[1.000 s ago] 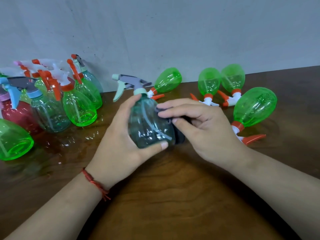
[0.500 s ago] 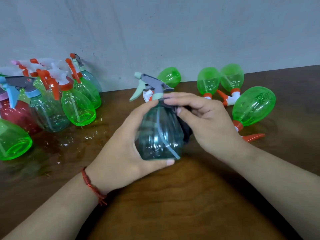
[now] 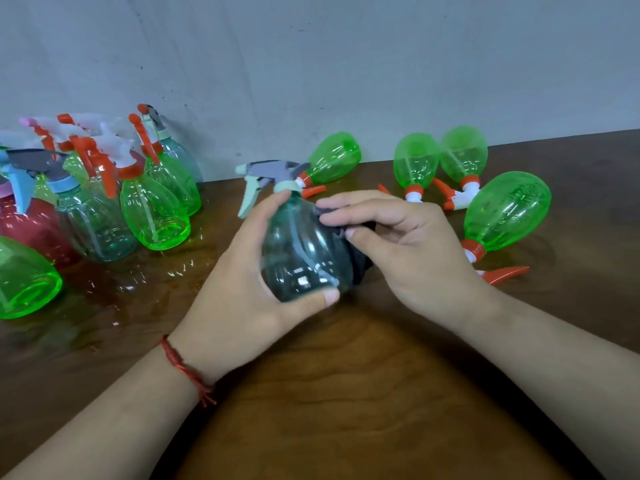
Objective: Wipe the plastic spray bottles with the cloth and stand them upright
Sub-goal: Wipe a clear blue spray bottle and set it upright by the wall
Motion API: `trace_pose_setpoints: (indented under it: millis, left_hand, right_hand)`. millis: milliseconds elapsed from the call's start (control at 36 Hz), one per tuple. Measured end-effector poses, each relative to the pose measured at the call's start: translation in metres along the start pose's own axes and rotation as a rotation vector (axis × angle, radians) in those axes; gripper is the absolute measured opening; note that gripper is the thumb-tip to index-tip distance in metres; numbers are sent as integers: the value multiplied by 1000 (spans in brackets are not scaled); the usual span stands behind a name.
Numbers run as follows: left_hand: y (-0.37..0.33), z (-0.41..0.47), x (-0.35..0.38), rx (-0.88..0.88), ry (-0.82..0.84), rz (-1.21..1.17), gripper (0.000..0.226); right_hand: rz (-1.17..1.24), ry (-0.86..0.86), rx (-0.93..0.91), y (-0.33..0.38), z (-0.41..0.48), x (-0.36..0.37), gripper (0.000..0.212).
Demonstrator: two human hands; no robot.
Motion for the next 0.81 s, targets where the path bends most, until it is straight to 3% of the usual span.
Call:
trace_pose_setpoints:
  millis: [139, 444, 667, 806]
  left_hand:
    - [18, 3, -19, -154, -160, 60, 111]
    - [22, 2, -17, -212, -156, 88, 109]
    - [3, 0, 0, -50, 17, -22, 108]
    - [-13, -4, 4, 39, 103, -228, 107]
  right_hand:
    - [-230, 113, -77, 9, -7, 17, 36]
    - [-405, 146, -202, 19, -9, 23, 32]
    - [-84, 46, 30, -4, -1, 5, 38]
    - [191, -70, 109, -9, 5, -6, 34]
Point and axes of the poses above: each hand's wrist, its own z-axis towards the middle knuckle, its own x-axis out of the palm, y = z × x, the point moved 8 cm from there along z, towards the middle knuckle, and after that the axes turned 10 degrees about z, right-handed, at the moved point
